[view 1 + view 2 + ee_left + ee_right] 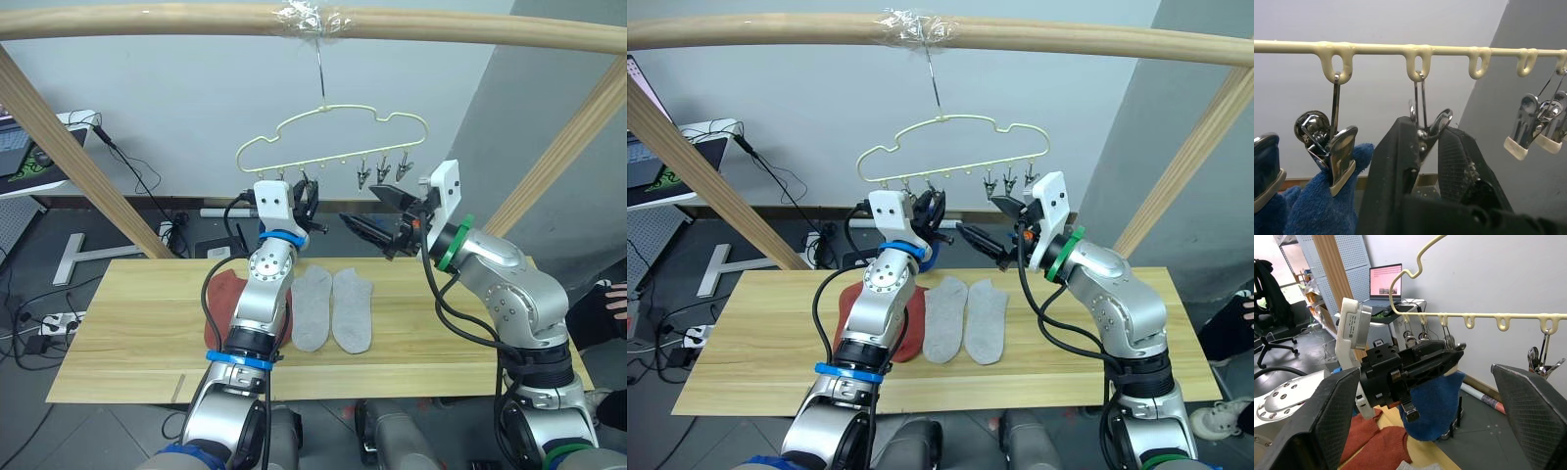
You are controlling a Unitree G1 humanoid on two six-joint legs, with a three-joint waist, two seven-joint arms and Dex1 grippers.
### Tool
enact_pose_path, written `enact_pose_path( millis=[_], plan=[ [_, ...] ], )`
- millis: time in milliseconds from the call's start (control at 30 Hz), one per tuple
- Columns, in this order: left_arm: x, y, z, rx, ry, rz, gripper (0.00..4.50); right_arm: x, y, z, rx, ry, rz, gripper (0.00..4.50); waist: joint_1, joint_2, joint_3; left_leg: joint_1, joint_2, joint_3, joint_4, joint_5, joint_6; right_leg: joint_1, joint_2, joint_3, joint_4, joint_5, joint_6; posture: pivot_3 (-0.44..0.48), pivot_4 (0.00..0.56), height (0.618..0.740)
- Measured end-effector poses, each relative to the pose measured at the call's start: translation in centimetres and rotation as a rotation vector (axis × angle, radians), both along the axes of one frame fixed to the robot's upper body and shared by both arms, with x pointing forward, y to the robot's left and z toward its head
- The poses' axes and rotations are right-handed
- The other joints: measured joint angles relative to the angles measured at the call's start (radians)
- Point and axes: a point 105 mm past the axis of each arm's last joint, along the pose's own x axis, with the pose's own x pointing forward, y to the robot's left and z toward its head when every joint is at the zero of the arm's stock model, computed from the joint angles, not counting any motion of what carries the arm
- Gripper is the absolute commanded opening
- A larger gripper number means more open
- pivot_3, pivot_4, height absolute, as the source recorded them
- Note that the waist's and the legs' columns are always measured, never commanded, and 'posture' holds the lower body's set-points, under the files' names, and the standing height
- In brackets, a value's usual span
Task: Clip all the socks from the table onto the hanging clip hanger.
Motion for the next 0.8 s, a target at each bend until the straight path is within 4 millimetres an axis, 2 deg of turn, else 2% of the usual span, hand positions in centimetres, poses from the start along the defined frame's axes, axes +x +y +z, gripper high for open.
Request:
enact_pose_path(
  millis=[800],
  plan=[
    [0.01,0.13,0.54,0.026,-0.032,0.013,1.18,0.14,-0.11,0.02,0.003,0.002,-0.017,4.5,0.0,0.0,0.0,0.0,0.0,0.0,0.0,0.0,0.0,0.0,0.0,0.0,0.0,0.0,0.001,-0.073,0.203,0.74]
  ],
)
